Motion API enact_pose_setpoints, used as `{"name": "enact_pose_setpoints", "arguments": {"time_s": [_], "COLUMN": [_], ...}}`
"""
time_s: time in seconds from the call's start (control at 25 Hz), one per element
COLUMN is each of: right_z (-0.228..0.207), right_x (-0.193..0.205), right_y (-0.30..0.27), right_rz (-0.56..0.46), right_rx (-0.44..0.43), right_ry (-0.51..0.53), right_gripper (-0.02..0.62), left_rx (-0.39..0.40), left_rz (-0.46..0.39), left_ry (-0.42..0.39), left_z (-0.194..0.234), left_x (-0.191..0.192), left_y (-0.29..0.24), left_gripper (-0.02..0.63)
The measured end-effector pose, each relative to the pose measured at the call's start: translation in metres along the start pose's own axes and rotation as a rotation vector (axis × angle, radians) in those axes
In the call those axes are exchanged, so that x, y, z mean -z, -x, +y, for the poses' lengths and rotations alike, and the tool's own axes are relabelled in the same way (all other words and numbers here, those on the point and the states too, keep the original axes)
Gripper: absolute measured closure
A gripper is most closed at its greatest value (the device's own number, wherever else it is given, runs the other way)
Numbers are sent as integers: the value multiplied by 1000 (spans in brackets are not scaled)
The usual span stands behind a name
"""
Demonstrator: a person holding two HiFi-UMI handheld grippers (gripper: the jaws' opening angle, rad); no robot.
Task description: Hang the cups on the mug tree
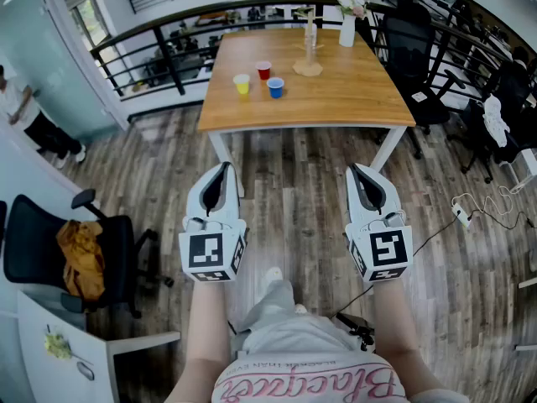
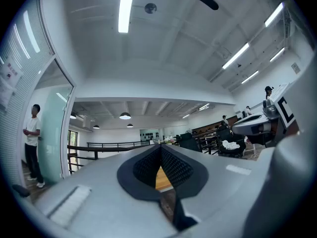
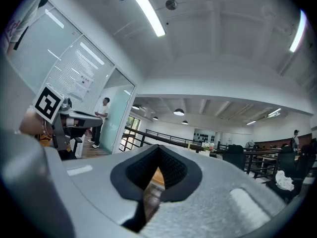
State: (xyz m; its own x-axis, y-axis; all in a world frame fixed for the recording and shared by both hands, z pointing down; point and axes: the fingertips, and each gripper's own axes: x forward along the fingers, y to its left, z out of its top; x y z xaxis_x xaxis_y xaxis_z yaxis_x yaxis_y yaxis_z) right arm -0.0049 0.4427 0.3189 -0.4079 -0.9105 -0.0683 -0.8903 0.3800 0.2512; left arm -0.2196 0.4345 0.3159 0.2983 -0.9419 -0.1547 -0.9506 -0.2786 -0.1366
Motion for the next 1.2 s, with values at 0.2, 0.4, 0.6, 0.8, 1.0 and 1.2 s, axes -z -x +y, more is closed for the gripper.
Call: {"name": "enact_pose_setpoints", "arguments": {"time_s": [0.2, 0.4, 0.6, 0.8, 1.0, 1.2], "right_z": [0, -5, -14, -23, -34, -40], "right_x": [2, 8, 11, 17, 22, 30], "right_y": [1, -11, -44, -93, -149, -212], "right_rz": [-14, -8, -10, -2, 4, 28], "right_rx": [18, 18, 26, 20, 16, 5], "right_ry": [-18, -43, -51, -37, -32, -20], "right_gripper": [595, 595, 595, 595, 595, 595], "left_rx": [13, 25, 29, 18, 18, 22], "left_rz": [-5, -3, -5, -7, -9, -3], "left_ry": [-11, 2, 3, 19, 27, 48], "left_z": [4, 9, 22, 47, 72, 103], "left_x": [-2, 3, 12, 23, 35, 53], "left_y": [-4, -17, -45, -87, -137, -190], "left_gripper": [591, 591, 591, 591, 591, 591]}}
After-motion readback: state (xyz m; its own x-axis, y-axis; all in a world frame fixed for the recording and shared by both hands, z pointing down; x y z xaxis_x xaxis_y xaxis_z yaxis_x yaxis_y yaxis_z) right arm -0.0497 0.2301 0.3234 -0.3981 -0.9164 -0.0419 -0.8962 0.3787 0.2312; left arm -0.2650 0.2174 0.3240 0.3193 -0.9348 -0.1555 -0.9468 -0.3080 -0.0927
